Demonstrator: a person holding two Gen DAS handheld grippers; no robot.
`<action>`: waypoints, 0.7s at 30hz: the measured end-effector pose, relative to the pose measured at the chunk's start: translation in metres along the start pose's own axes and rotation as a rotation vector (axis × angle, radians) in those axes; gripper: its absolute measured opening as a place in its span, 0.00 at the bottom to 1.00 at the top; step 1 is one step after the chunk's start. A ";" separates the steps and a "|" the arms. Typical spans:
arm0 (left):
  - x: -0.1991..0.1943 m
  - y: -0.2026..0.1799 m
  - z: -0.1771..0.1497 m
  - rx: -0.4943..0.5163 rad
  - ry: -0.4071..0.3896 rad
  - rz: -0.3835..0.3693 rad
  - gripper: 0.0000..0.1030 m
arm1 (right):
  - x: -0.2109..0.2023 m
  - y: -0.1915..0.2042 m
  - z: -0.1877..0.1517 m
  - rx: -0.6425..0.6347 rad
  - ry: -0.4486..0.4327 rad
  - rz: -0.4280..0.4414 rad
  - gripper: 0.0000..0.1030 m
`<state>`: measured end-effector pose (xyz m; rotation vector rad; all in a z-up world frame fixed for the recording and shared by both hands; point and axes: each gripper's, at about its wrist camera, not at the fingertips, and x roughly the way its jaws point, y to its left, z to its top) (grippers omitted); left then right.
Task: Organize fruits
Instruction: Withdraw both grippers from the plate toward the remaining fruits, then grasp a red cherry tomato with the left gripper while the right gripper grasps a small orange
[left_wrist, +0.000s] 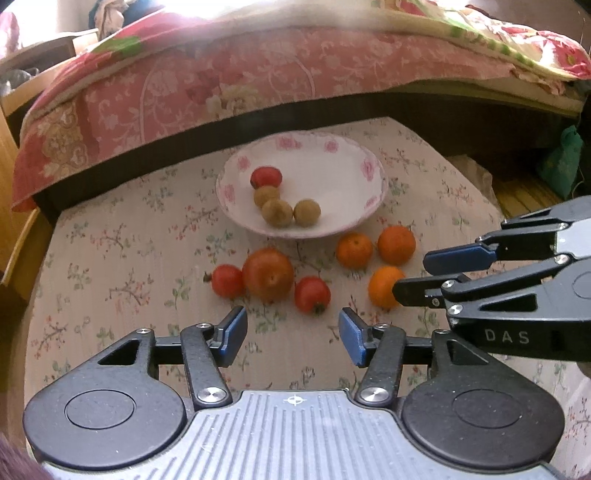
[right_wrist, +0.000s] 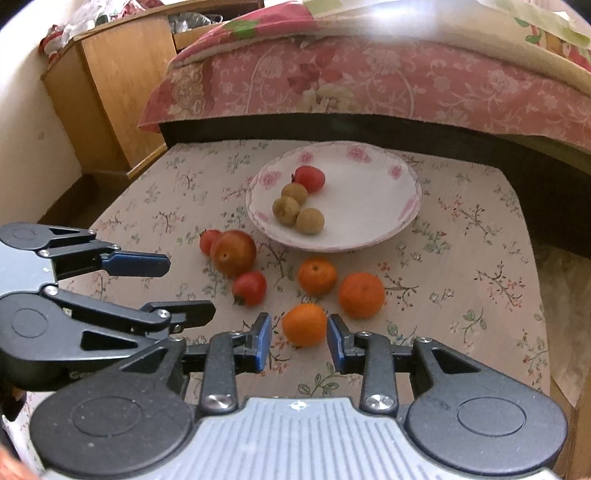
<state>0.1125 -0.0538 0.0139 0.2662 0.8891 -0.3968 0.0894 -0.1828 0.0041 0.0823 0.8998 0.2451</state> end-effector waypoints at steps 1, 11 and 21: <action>0.001 0.000 -0.001 0.000 0.005 -0.002 0.61 | 0.002 0.000 0.000 0.001 0.006 -0.002 0.33; 0.008 0.001 -0.005 0.002 0.032 -0.020 0.63 | 0.022 0.000 0.000 -0.009 0.034 -0.002 0.34; 0.018 0.003 -0.006 -0.004 0.048 -0.028 0.64 | 0.037 -0.004 0.003 -0.006 0.049 -0.027 0.35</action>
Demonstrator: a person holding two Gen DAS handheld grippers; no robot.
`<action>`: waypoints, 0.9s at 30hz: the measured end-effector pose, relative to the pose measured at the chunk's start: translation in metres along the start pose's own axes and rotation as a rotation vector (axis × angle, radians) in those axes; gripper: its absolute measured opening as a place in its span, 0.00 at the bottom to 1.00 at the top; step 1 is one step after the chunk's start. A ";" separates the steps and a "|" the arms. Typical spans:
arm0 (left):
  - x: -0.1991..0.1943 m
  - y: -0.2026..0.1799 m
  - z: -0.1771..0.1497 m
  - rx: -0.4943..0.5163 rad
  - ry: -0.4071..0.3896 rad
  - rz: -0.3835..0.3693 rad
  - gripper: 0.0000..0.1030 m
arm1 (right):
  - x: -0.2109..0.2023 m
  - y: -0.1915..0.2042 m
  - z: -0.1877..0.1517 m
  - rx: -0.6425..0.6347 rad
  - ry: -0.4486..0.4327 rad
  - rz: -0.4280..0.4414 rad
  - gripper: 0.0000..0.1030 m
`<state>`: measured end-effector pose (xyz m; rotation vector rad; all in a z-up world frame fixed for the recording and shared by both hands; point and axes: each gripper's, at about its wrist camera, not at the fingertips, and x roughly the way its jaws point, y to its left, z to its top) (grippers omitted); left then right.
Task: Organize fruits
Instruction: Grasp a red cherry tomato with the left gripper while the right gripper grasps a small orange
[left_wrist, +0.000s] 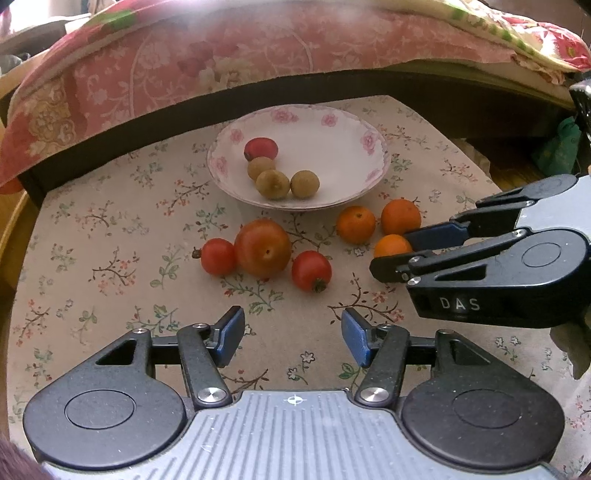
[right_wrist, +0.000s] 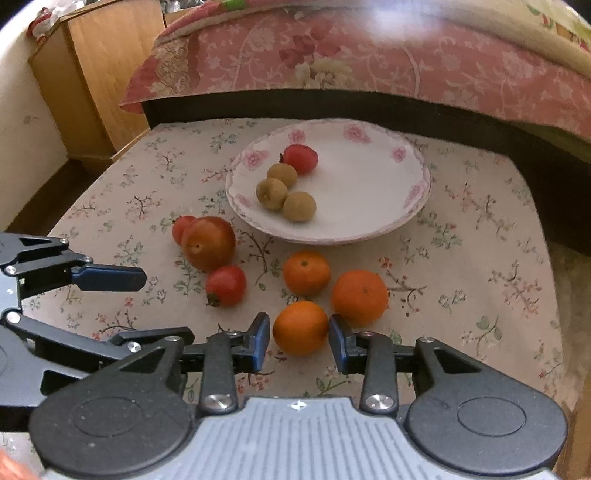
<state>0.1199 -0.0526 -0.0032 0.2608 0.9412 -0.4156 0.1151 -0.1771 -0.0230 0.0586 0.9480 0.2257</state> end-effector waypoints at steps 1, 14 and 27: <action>0.001 0.001 0.000 -0.003 0.001 -0.001 0.64 | 0.002 -0.001 0.000 0.005 0.005 0.005 0.35; 0.019 -0.005 0.011 -0.028 -0.003 -0.059 0.56 | -0.009 -0.019 -0.007 0.031 0.014 -0.001 0.33; 0.045 -0.018 0.024 -0.017 -0.013 -0.034 0.48 | -0.021 -0.042 -0.015 0.086 0.019 0.005 0.33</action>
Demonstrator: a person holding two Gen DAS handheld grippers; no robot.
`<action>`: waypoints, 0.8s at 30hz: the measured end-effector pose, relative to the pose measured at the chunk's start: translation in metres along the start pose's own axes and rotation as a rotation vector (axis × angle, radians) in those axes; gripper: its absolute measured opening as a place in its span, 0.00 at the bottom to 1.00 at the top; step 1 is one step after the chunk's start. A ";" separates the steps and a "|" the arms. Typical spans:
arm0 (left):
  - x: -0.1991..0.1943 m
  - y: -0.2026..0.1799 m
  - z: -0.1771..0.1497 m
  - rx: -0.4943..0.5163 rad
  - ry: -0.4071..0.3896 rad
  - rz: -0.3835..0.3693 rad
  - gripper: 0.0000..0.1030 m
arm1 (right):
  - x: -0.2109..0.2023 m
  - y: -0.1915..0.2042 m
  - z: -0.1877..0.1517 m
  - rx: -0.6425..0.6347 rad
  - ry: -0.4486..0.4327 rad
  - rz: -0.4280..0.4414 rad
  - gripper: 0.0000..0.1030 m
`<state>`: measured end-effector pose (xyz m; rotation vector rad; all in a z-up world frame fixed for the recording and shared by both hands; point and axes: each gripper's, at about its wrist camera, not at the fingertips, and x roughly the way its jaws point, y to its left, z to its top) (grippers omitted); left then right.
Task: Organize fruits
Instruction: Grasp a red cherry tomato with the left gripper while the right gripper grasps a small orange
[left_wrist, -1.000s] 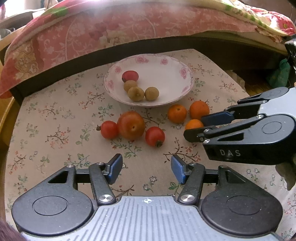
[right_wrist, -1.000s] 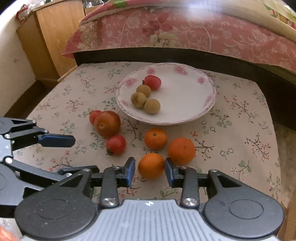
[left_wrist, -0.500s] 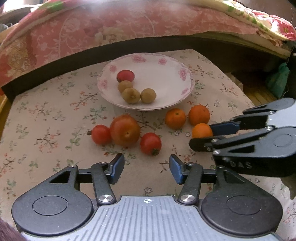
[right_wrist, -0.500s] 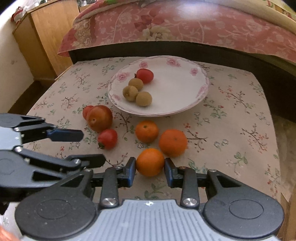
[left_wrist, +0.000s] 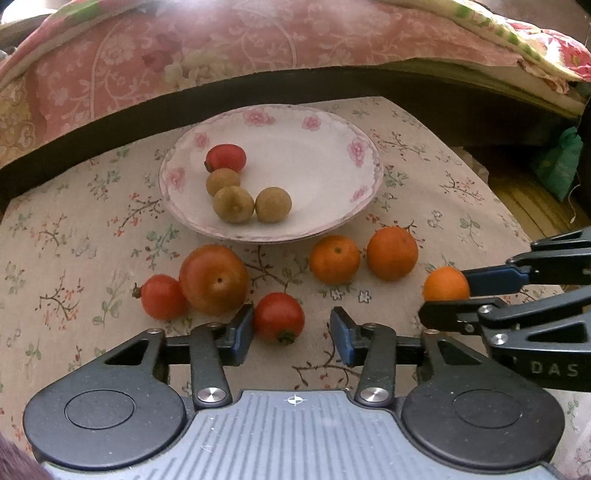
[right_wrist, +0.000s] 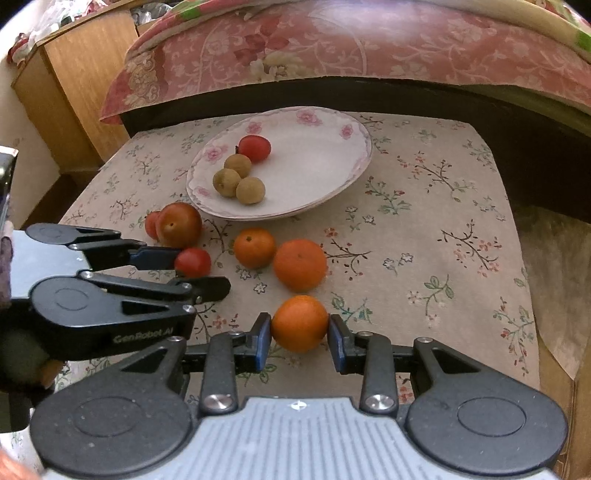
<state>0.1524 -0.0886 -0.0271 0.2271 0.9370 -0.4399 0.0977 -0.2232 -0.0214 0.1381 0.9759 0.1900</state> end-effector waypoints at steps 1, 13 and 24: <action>-0.001 -0.001 0.000 0.006 -0.001 0.004 0.43 | 0.000 -0.001 0.000 0.002 0.000 -0.001 0.33; -0.019 -0.005 -0.014 0.043 0.023 0.002 0.34 | -0.005 0.013 -0.008 -0.054 0.026 0.009 0.33; -0.056 -0.008 -0.058 0.047 0.055 -0.014 0.35 | -0.021 0.048 -0.052 -0.129 0.082 0.043 0.33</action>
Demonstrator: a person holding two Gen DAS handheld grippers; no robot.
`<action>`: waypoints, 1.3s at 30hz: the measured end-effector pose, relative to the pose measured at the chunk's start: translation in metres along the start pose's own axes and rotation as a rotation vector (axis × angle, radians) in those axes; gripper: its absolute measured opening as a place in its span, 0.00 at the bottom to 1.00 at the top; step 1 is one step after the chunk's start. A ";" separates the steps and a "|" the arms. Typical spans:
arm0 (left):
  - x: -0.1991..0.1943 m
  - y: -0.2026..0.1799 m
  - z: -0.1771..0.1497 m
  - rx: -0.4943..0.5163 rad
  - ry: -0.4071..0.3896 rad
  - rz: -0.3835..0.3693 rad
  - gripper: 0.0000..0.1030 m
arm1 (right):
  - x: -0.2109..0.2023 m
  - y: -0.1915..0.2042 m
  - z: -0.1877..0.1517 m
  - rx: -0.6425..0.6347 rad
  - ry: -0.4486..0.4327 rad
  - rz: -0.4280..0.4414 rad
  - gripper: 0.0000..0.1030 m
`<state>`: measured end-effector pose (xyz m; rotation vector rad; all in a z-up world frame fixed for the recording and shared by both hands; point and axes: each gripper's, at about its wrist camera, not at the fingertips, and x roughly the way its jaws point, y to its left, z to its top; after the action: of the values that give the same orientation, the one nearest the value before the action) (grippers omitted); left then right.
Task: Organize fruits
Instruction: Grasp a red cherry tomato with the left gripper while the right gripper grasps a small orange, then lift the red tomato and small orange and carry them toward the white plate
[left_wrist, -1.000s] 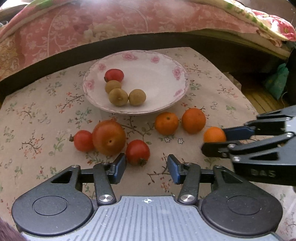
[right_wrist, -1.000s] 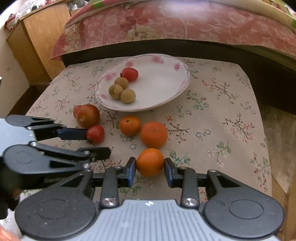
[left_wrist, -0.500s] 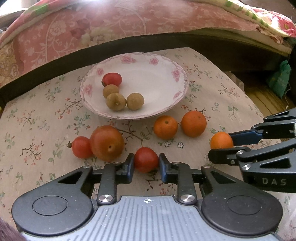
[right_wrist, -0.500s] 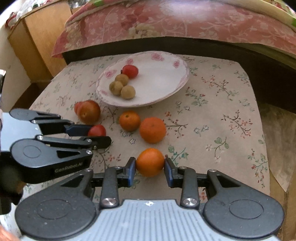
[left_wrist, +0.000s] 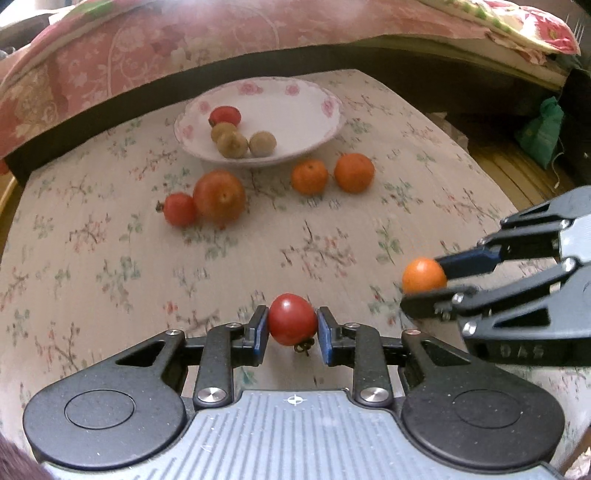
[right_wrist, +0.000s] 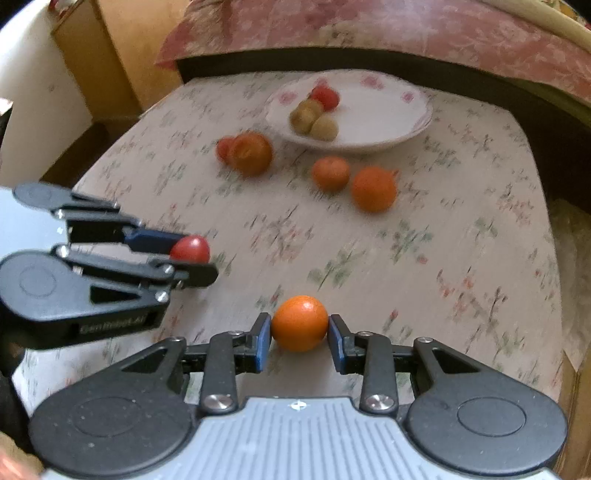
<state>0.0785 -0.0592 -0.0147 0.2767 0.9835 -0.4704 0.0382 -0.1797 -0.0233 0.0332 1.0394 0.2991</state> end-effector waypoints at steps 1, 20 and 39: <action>0.000 -0.001 -0.003 0.009 0.000 0.004 0.35 | -0.001 0.003 -0.002 -0.009 -0.003 -0.005 0.33; -0.016 -0.001 -0.012 0.013 -0.029 0.024 0.59 | -0.015 0.008 -0.009 -0.019 -0.043 0.007 0.42; -0.003 0.001 -0.011 0.000 -0.013 0.027 0.59 | -0.003 0.009 -0.005 -0.041 -0.036 0.007 0.42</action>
<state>0.0697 -0.0528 -0.0185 0.2863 0.9659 -0.4468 0.0306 -0.1726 -0.0218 0.0055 0.9971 0.3250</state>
